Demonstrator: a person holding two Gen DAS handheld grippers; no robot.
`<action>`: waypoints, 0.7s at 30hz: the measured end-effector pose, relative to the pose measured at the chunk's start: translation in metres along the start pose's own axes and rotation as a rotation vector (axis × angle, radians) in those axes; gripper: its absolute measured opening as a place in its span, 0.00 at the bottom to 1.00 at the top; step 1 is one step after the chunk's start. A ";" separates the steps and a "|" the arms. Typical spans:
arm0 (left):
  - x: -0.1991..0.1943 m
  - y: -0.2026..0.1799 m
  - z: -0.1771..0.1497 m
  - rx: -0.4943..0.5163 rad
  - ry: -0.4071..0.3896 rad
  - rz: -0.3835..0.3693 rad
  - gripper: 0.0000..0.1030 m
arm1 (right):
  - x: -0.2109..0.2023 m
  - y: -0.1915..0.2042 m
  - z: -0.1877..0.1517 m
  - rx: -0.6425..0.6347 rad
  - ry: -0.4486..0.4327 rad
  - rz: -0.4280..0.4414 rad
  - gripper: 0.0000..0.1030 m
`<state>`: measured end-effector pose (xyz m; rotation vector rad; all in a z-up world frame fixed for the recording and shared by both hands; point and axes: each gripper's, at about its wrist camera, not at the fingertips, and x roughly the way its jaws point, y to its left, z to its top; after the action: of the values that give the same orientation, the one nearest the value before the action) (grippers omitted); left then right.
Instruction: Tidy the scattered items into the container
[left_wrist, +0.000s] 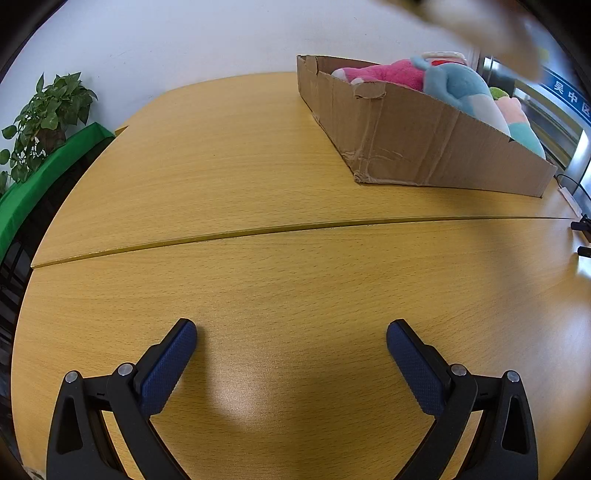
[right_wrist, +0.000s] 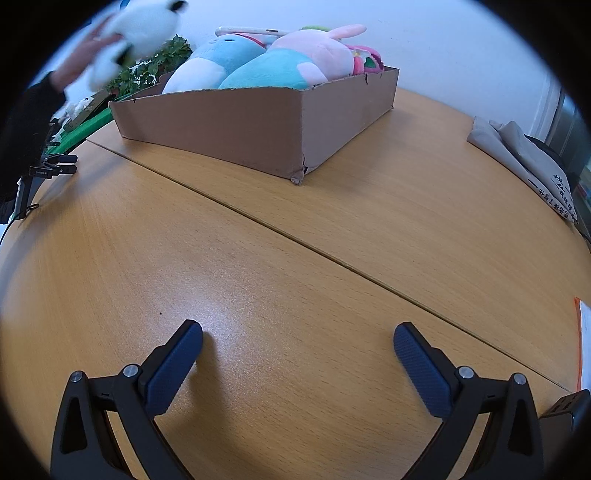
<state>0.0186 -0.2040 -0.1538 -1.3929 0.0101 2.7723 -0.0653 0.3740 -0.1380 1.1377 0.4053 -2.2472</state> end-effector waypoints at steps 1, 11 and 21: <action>0.000 0.000 0.000 -0.001 0.000 0.000 1.00 | 0.000 0.000 0.000 0.000 0.000 0.000 1.00; 0.000 0.000 0.002 -0.001 0.000 0.000 1.00 | 0.000 0.001 0.001 0.000 0.000 0.000 1.00; 0.000 0.000 0.002 -0.001 0.000 0.000 1.00 | 0.000 0.001 0.001 0.000 0.001 0.001 1.00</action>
<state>0.0169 -0.2036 -0.1531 -1.3935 0.0096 2.7727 -0.0654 0.3725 -0.1370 1.1393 0.4049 -2.2460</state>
